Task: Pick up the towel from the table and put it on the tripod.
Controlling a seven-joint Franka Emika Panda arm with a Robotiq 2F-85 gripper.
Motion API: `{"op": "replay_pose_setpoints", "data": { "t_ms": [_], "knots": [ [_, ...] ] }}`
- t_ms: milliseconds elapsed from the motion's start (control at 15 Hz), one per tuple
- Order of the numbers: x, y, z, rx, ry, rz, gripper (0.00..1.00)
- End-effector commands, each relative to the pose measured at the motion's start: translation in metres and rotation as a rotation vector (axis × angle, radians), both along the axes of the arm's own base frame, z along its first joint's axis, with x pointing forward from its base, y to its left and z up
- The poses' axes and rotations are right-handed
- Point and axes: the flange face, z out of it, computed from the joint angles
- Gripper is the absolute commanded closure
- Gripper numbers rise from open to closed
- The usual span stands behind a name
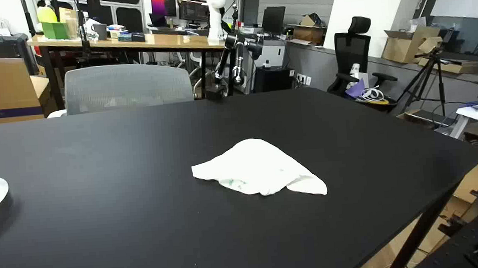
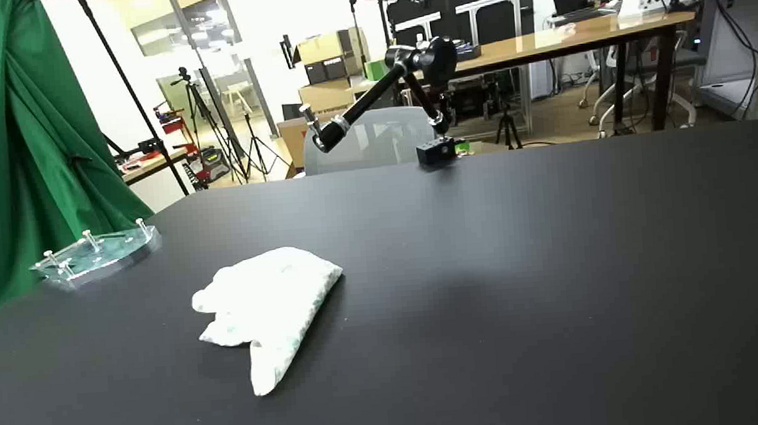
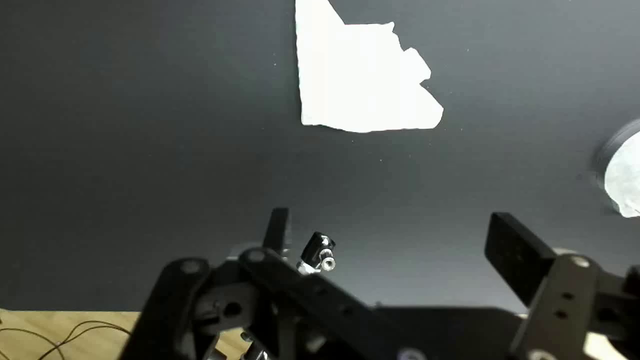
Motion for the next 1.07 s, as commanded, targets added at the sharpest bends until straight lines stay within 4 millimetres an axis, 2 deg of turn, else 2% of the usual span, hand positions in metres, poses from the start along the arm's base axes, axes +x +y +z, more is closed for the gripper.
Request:
{"op": "replay_pose_setpoints", "data": {
  "t_ms": [0,733,933,1000],
  "knots": [
    [0.000,0.000,0.001,0.000,0.000,0.000,0.00],
    [0.000,0.000,0.002,0.000,-0.003,0.000,0.00],
    [0.009,-0.003,-0.011,-0.034,-0.058,0.008,0.00],
    [0.015,-0.009,-0.022,-0.042,-0.067,0.009,0.00]
  ]
}}
